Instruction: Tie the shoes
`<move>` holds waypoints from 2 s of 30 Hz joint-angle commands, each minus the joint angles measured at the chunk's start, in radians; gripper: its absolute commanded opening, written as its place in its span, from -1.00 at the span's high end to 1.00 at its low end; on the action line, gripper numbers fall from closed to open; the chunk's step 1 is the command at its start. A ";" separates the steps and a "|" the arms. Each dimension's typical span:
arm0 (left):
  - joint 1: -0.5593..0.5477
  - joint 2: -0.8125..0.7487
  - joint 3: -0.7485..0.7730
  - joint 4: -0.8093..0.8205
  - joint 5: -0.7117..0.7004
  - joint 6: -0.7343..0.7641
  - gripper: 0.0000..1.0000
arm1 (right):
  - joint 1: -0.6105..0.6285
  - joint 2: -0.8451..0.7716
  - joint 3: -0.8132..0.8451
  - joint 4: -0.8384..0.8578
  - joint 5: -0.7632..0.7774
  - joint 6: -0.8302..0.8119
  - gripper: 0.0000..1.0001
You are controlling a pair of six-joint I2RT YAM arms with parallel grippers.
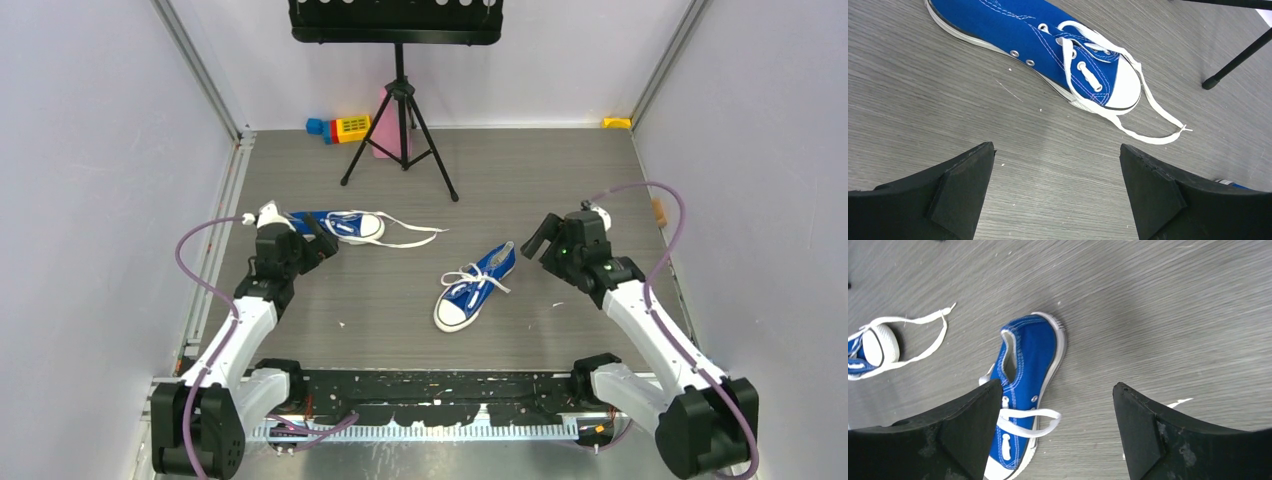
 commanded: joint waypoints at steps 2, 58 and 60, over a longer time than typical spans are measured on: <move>0.006 0.025 0.040 -0.048 0.006 -0.052 -0.99 | 0.087 0.077 0.056 0.094 0.037 0.066 -0.62; 0.173 0.492 0.458 -0.232 -0.293 -0.264 -0.50 | -0.237 0.771 0.822 0.074 0.025 -0.025 -0.75; 0.174 0.523 0.464 -0.205 -0.291 -0.264 -0.46 | -0.235 0.699 0.728 0.109 -0.005 -0.008 -0.74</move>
